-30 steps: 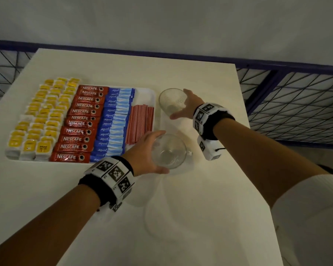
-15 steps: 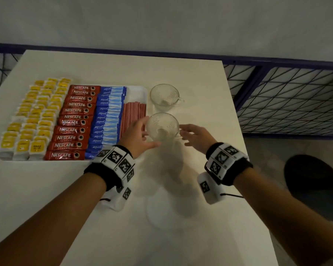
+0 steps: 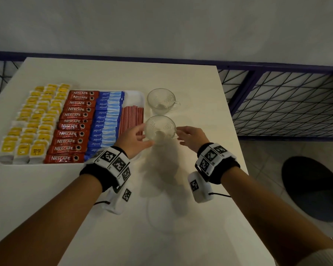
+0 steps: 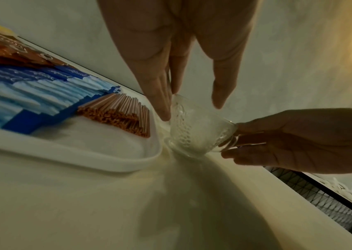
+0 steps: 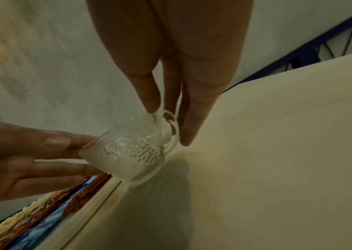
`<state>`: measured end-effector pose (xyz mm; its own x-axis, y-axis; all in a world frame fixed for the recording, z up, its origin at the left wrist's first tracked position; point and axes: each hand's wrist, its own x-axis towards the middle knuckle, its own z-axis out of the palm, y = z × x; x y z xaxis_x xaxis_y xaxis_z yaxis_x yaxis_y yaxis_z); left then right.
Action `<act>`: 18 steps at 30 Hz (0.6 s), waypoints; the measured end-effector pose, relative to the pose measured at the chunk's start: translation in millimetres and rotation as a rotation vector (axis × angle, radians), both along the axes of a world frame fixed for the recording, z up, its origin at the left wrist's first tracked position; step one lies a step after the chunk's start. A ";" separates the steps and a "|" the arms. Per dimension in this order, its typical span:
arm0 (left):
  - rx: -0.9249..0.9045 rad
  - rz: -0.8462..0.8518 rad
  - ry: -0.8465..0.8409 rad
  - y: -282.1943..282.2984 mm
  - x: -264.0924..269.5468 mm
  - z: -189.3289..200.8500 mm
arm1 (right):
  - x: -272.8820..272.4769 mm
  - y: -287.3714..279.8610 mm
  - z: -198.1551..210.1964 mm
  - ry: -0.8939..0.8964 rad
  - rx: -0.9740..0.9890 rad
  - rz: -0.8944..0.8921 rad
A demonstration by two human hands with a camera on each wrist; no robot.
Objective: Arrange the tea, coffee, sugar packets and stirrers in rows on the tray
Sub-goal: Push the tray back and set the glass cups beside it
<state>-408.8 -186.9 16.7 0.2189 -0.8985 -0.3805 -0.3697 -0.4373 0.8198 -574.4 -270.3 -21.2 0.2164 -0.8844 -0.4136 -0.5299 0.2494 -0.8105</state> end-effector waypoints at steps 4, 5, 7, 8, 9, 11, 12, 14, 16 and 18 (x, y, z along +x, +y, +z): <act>0.040 0.091 -0.063 -12.7 10.7 10.8 | 2.8 -18.9 12.7 0.000 -0.016 -0.038; 0.052 0.099 -0.062 -18.7 14.0 13.7 | 5.6 -25.4 16.4 -0.001 -0.012 -0.045; 0.066 0.092 -0.015 -32.9 17.7 20.0 | 12.7 -36.4 25.6 0.002 -0.003 -0.035; 0.073 0.082 0.009 -40.1 18.6 21.9 | 16.8 -40.8 30.5 0.001 0.003 -0.027; 0.090 0.081 0.028 -47.0 18.7 23.5 | 21.6 -45.0 35.0 0.005 0.011 -0.017; 0.107 0.100 0.051 -58.8 17.7 22.6 | 30.0 -52.8 40.6 0.053 0.026 0.049; 0.104 0.108 0.067 -62.2 16.0 21.7 | 33.3 -56.3 41.0 0.090 0.034 0.086; 0.097 0.145 0.112 -68.1 13.4 18.9 | 38.6 -63.3 37.5 0.144 0.036 0.122; 0.101 0.143 0.140 -73.3 10.3 16.9 | 43.9 -67.4 33.4 0.176 0.021 0.140; 0.087 0.120 0.121 -80.3 10.4 11.0 | 47.8 -69.9 30.2 0.200 0.008 0.149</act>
<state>-398.4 -267.2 27.7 0.2701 -0.8315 -0.4854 -0.2117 -0.5431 0.8125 -526.6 -340.2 9.0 0.2575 -0.8455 -0.4678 -0.7107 0.1623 -0.6845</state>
